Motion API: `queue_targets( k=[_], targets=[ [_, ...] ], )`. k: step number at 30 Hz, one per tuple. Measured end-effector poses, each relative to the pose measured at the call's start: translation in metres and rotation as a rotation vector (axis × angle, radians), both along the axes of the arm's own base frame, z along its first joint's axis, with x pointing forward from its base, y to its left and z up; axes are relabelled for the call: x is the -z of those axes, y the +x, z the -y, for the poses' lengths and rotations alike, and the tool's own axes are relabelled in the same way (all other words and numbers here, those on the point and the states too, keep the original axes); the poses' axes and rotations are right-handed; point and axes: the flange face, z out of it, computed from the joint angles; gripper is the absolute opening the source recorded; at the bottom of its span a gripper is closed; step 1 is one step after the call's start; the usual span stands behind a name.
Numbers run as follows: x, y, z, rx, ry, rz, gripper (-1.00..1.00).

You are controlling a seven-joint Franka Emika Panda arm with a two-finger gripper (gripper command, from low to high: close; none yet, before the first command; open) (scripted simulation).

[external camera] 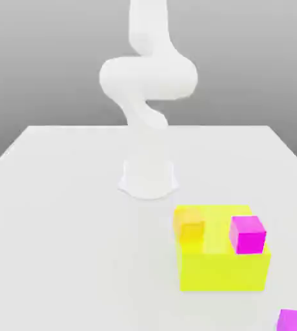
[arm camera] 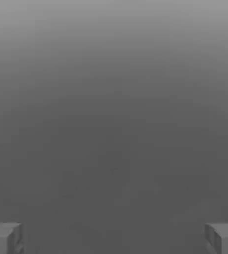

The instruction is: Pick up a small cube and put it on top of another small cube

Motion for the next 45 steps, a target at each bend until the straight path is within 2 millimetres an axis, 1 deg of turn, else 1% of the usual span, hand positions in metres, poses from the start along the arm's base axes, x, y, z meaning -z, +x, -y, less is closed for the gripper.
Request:
queue_targets(
  k=[4,9,14,18,20,23,26,29,33,35,37,38,43,44,45],
  targets=[
    [0.038,0.049,0.029,0.057,0.009,-0.089,0.00],
    [0.093,0.099,0.071,0.127,0.026,-0.196,0.00],
    [0.158,0.138,0.118,0.197,0.049,-0.302,0.00],
    [0.216,0.158,0.162,0.260,0.074,-0.385,0.00],
    [0.247,0.164,0.186,0.294,0.088,-0.427,0.00],
    [0.296,0.172,0.212,0.328,0.108,-0.489,0.00],
    [0.347,0.174,0.239,0.363,0.130,-0.551,0.00],
    [0.399,0.169,0.266,0.402,0.155,-0.613,0.00],
    [0.471,0.154,0.300,0.453,0.192,-0.694,0.00],
    [0.507,0.148,0.310,0.467,0.204,-0.716,0.00],
    [0.540,0.147,0.312,0.471,0.206,-0.722,0.00],
    [0.555,0.146,0.312,0.472,0.207,-0.723,-1.00],
    [0.555,0.146,0.312,0.471,0.209,-0.723,-1.00],
    [0.562,0.146,0.312,0.471,0.208,-0.723,-1.00],
    [0.557,0.146,0.312,0.472,0.208,-0.723,-1.00]
  ],
)
